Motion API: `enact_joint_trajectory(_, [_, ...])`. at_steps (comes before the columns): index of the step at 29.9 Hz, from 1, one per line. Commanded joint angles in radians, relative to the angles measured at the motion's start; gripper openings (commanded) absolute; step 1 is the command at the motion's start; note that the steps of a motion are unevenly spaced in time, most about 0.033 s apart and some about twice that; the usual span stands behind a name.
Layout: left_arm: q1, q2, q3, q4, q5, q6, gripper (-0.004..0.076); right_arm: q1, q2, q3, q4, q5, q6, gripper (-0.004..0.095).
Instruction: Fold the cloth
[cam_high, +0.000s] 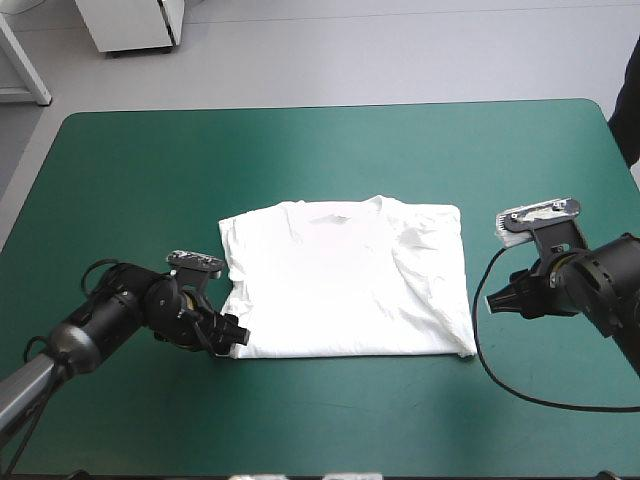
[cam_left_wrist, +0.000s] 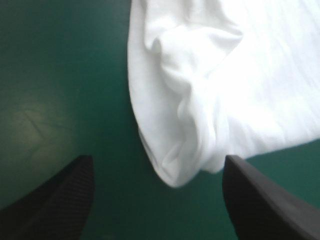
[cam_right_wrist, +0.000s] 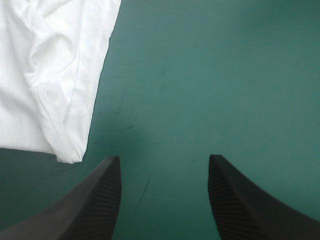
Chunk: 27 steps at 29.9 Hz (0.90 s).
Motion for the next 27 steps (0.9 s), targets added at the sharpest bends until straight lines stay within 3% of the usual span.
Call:
enact_joint_trajectory(1, [-0.030, 0.072, -0.020, 0.031, -0.071, -0.047, 0.0518, -0.008, -0.018, -0.024, -0.034, -0.031, 0.001, 0.0509])
enact_joint_trajectory(7, [-0.035, 0.204, -0.020, 0.021, -0.100, -0.050, 0.0518, -0.008, -0.018, -0.009, -0.020, -0.023, 0.005, 0.0510])
enact_joint_trajectory(11, [-0.035, 0.237, -0.020, 0.005, -0.108, -0.050, 0.0503, -0.008, -0.018, 0.032, 0.047, -0.045, 0.007, 0.0509])
enact_joint_trajectory(13, [-0.035, 0.245, -0.020, 0.002, -0.116, -0.050, 0.0437, -0.008, -0.018, 0.067, 0.126, -0.088, 0.000, 0.0509])
enact_joint_trajectory(16, [-0.035, 0.254, -0.020, 0.002, -0.140, -0.050, 0.0274, -0.008, -0.016, 0.137, 0.200, -0.161, -0.002, 0.0517])
enact_joint_trajectory(21, [-0.035, 0.256, -0.020, 0.004, -0.170, -0.046, -0.0011, -0.008, 0.016, 0.251, 0.209, -0.208, 0.004, 0.0579])
enact_joint_trajectory(27, [-0.035, 0.256, -0.020, 0.005, -0.194, -0.044, -0.0010, -0.008, 0.114, 0.286, 0.294, -0.327, -0.014, 0.0615])
